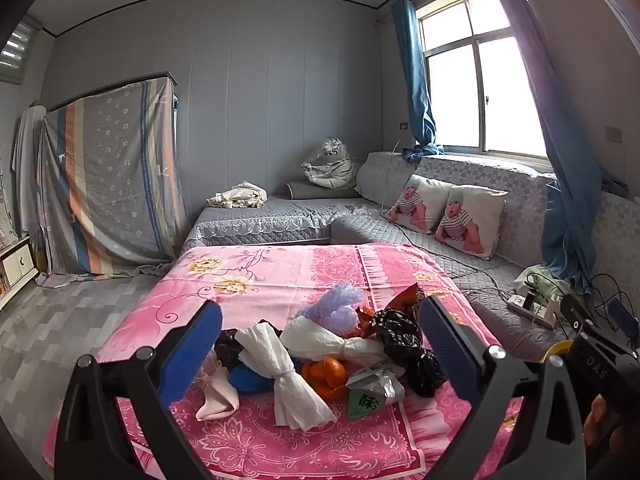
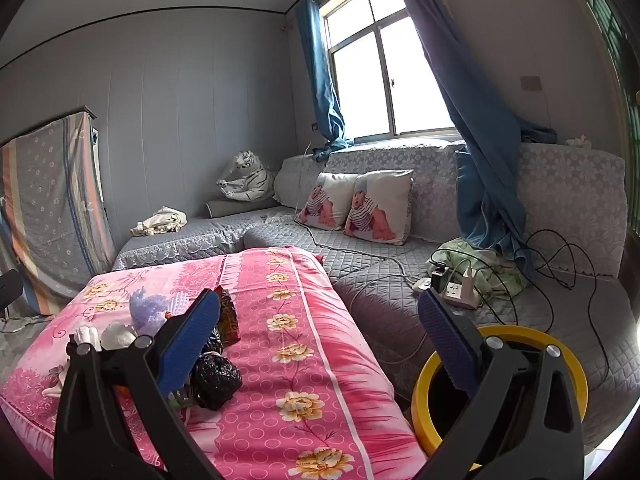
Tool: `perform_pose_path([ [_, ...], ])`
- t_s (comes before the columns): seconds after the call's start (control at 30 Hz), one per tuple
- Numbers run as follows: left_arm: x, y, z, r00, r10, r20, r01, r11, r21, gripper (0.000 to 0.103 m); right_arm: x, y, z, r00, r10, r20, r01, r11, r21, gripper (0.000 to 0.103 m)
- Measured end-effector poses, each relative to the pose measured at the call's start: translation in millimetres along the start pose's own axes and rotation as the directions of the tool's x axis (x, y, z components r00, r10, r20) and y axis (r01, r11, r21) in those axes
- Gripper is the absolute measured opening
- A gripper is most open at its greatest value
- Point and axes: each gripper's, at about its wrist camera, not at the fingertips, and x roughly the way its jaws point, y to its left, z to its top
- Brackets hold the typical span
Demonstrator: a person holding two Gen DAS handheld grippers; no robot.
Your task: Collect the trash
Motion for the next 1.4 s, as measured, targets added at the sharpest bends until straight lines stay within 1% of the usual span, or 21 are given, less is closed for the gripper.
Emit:
perform_pose_path([
  [0.97, -5.0, 0.3, 4.1, 1.0, -0.003, -0.006, 0.003, 1.0, -0.008, 0.096, -1.3, 0.8, -0.4, 1.0, 0.011, -0.006, -0.011, 1.0, 0.004, 0.095],
  [1.4, -0.7, 1.9, -3.5, 1.0, -0.008, -0.017, 0.008, 1.0, -0.01, 0.096, -0.8, 1.4, -3.9, 1.0, 0.016, -0.01, -0.017, 1.0, -0.002, 0.095],
])
